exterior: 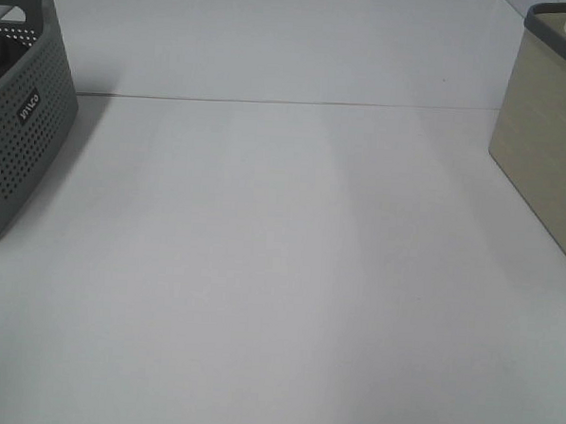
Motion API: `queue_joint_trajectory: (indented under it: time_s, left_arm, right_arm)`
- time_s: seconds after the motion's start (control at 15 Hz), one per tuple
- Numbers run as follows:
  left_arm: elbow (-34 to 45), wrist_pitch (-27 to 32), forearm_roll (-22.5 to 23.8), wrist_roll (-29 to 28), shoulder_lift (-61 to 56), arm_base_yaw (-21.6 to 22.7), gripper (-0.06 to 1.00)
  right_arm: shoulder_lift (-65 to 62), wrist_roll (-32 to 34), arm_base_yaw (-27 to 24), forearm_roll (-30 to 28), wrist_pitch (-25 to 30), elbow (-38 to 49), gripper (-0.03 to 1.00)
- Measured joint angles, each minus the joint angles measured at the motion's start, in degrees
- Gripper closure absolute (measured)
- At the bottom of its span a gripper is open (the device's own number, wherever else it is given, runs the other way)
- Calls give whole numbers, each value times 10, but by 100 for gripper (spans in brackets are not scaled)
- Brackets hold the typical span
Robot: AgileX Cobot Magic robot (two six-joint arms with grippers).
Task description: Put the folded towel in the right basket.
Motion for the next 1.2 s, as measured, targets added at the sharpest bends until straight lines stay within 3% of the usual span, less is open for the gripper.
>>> queue_joint_trajectory:
  time_s: [0.2, 0.53, 0.8, 1.2]
  left_arm:
    - [0, 0, 0, 0, 0, 0, -5]
    - [0, 0, 0, 0, 0, 0, -5]
    - [0, 0, 0, 0, 0, 0, -5]
    - [0, 0, 0, 0, 0, 0, -5]
  right_arm:
    - [-227, 0, 0, -21, -1, 158, 1]
    - [-470, 5, 0, -45, -1, 291, 1]
    - [-513, 23, 0, -64, -11, 347, 2]
    - [-513, 32, 0, -84, -26, 358, 2]
